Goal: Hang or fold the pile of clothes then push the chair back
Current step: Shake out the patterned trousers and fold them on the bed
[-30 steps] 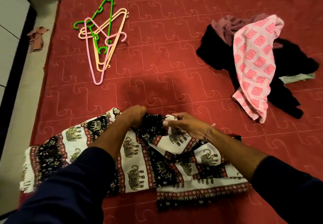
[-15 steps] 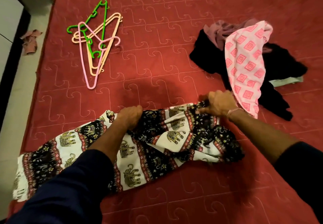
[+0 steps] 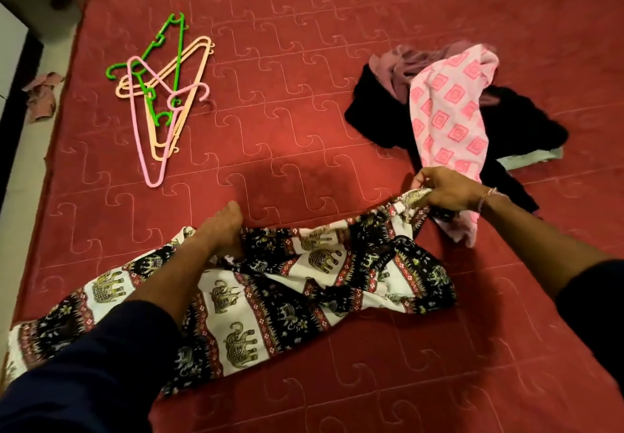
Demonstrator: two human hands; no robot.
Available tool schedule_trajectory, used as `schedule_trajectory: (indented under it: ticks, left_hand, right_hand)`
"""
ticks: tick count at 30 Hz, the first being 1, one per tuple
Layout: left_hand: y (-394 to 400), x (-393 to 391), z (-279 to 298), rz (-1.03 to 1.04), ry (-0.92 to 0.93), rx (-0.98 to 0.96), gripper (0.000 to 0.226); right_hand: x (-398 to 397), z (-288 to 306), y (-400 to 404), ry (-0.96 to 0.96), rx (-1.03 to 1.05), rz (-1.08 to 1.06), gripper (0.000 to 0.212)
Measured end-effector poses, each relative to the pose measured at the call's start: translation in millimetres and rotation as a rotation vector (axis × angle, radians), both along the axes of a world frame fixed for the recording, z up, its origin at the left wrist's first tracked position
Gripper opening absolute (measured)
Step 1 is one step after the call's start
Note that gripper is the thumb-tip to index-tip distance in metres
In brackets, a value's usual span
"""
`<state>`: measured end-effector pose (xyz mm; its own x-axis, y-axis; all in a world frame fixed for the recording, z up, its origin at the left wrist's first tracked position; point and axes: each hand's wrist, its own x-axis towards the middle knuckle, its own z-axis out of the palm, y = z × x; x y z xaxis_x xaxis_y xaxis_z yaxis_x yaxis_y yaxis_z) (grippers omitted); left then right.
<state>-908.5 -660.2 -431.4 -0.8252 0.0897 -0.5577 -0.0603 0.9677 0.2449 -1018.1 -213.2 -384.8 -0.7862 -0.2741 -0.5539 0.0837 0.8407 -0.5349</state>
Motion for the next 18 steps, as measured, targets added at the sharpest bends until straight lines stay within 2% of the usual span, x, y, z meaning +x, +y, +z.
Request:
schedule_trajectory:
  ticks: [2,5,8,11,13,15,18]
  left_hand:
    - [-1,-5,4,0.122,-0.075,0.115,0.061]
    - [-4,-12,7,0.142,-0.11,0.153,0.036]
    - [-7,-15,5,0.289,-0.052,0.185,0.02]
    - [-4,-14,3,0.349,0.043,0.052,0.022]
    - [4,-12,2,0.337,0.186,-0.106,0.024]
    - [20,-11,2,0.306,0.324,-0.252,0.035]
    - [53,-15,1,0.213,0.427,-0.337,0.042]
  right_hand:
    - [-11,-2,4,-0.057,0.047,0.028,0.028]
    - [-18,-14,-6,0.148,0.171,-0.04,0.025]
    - [-13,-28,-24,0.275,0.358,-0.061,0.034]
    - [-3,-37,-26,0.243,0.513,0.066,0.076]
    - [4,-39,-16,0.297,0.572,0.23,0.089]
    - [7,-38,4,0.33,0.57,0.368,0.1]
    - [2,-34,41,0.351,0.561,0.546,0.117]
